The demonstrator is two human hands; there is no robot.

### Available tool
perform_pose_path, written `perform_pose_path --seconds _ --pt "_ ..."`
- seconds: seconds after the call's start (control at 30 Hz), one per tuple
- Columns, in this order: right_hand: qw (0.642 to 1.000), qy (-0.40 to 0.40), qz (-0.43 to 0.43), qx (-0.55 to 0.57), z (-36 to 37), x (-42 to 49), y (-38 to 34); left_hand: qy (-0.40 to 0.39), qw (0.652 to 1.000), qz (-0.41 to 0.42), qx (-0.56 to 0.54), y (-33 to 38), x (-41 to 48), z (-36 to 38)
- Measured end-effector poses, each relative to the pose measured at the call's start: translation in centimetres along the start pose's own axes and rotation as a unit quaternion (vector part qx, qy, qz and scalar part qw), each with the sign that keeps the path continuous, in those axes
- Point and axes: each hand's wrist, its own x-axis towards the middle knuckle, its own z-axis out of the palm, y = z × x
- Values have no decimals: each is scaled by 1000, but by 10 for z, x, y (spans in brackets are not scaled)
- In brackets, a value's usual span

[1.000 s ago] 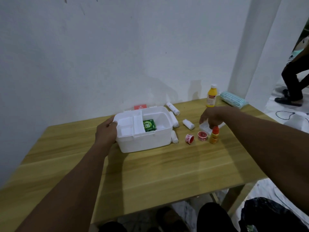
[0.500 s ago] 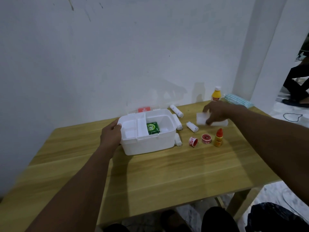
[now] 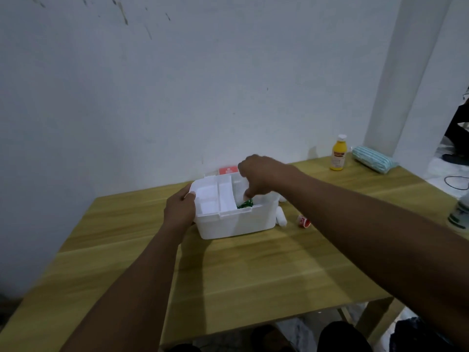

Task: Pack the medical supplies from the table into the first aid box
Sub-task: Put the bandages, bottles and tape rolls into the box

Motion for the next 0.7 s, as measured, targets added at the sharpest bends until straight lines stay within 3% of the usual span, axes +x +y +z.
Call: perform_pose_path --seconds 0.33,0.53,0.7 --pt "994 1 15 104 26 6 0 5 1000 2 -9 -1 1 2" --pt "996 -17 55 75 17 -2 6 4 1000 5 -2 0 3 3" --pt "991 9 75 113 28 3 0 3 1000 -2 -2 -1 4 3"
